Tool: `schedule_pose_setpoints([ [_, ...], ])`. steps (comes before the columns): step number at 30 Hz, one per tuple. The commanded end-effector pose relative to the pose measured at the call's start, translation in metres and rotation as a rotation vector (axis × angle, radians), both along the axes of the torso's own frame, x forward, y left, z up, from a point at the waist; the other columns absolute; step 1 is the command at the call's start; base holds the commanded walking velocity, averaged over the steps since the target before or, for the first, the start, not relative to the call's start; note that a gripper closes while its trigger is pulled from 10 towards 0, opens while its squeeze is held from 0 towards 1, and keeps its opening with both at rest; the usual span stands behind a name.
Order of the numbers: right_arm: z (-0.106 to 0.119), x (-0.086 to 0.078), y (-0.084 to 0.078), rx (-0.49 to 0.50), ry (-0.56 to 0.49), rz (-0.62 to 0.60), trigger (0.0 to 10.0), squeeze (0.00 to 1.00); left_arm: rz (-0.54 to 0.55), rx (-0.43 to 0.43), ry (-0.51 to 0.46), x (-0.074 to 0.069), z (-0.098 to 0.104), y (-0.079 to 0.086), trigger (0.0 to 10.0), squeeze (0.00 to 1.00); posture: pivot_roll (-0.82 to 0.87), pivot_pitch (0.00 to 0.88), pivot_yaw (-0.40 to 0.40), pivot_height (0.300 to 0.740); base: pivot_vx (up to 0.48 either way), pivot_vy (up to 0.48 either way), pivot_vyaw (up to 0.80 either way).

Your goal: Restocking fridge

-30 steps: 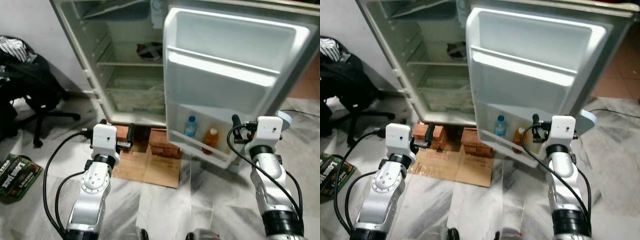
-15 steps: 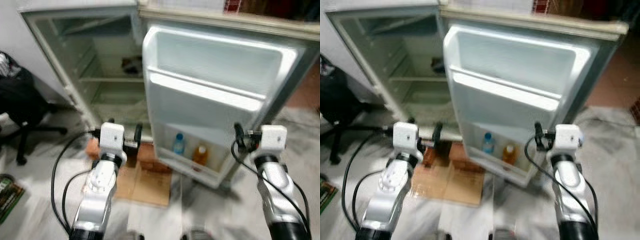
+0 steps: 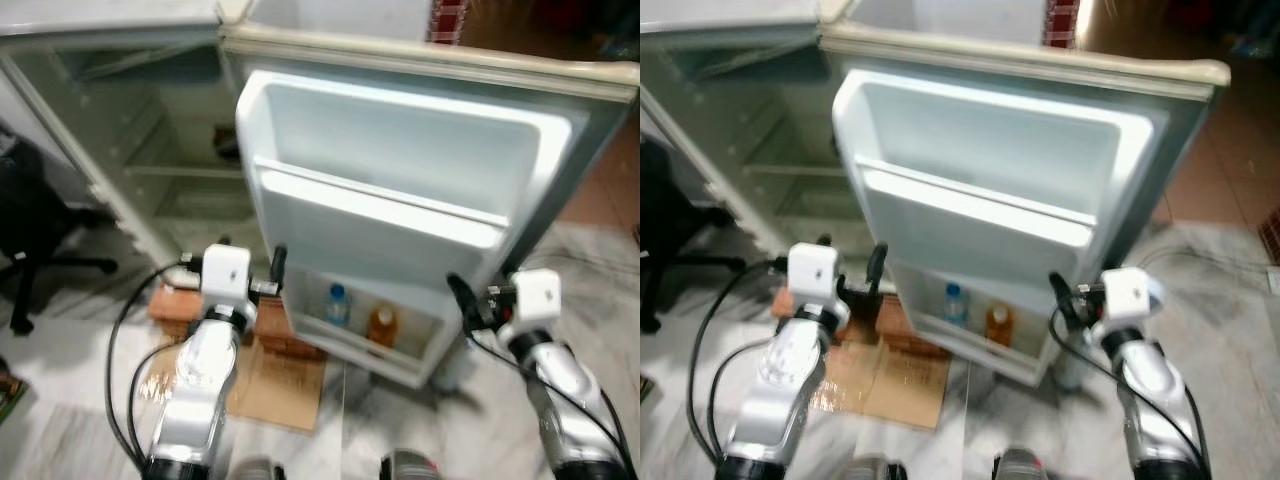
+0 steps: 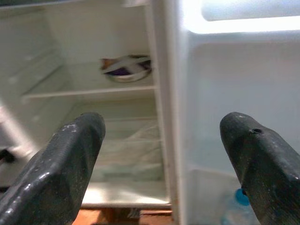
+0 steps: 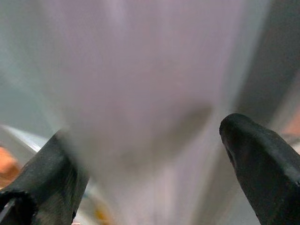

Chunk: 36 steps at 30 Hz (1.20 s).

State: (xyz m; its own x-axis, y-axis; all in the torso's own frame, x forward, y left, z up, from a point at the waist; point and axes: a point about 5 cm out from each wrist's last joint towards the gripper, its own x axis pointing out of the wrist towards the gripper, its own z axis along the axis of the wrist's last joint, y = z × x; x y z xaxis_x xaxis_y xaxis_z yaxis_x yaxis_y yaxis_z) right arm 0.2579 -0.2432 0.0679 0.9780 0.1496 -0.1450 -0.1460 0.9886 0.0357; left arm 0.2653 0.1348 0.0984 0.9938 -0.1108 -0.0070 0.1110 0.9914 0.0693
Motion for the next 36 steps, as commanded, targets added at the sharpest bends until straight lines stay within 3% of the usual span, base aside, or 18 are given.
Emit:
schedule_pose_setpoints([
  [1, 0.011, 0.004, 0.014, 0.083, -0.029, 0.098, 10.0, 0.00, -0.018, -0.004, 0.012, -0.001, -0.001, -0.002, 10.0, 0.00, -0.05, 0.076, 0.066, 0.740, 0.000, 0.000, 0.00],
  [2, 0.017, 0.005, 0.023, 0.103, -0.034, 0.193, 10.0, 0.00, -0.019, 0.003, 0.023, -0.001, -0.003, -0.003, 10.0, 0.00, -0.05, 0.074, 0.068, 0.740, 0.000, 0.000, 0.00],
  [8, 0.021, -0.004, 0.031, 0.095, -0.003, 0.369, 10.0, 0.00, -0.004, 0.019, 0.028, 0.001, -0.004, 0.001, 10.0, 0.00, -0.05, 0.070, 0.069, 0.740, 0.000, 0.000, 0.00],
  [9, 0.020, -0.012, 0.034, 0.112, 0.029, 0.441, 10.0, 0.00, -0.003, 0.015, 0.027, 0.001, -0.004, 0.002, 10.0, 0.00, -0.04, 0.068, 0.070, 0.740, 0.000, 0.000, 0.00],
  [13, 0.017, -0.022, 0.034, 0.114, 0.072, 0.506, 10.0, 0.00, -0.004, 0.015, 0.026, 0.001, -0.003, 0.002, 10.0, 0.00, -0.04, 0.068, 0.071, 0.740, 0.000, 0.000, 0.00],
  [19, 0.007, -0.044, 0.020, 0.101, 0.190, 0.604, 10.0, 0.00, -0.013, 0.023, 0.022, 0.003, -0.002, 0.001, 10.0, 0.00, -0.05, 0.065, 0.080, 0.740, 0.000, 0.000, 0.00],
  [24, 0.006, -0.045, 0.003, 0.085, 0.214, 0.562, 10.0, 0.00, -0.020, 0.024, 0.020, 0.003, -0.002, 0.002, 10.0, 0.00, -0.05, 0.064, 0.084, 0.740, 0.000, 0.000, 0.00],
  [28, -0.007, -0.060, -0.032, -0.052, 0.358, 0.576, 10.0, 0.00, -0.029, 0.035, 0.022, 0.002, -0.003, 0.002, 10.0, 0.00, -0.05, 0.063, 0.085, 0.740, 0.000, 0.000, 0.00],
  [33, -0.017, -0.074, -0.057, -0.175, 0.501, 0.600, 10.0, 0.00, -0.044, 0.034, 0.024, 0.002, -0.003, 0.001, 10.0, 0.00, -0.05, 0.060, 0.082, 0.740, 0.000, 0.000, 0.00],
  [36, -0.023, -0.070, -0.079, -0.345, 0.553, 0.489, 10.0, 0.00, -0.055, 0.032, 0.023, 0.001, -0.003, 0.001, 10.0, 0.00, -0.05, 0.060, 0.082, 0.740, 0.000, 0.000, 0.00],
])
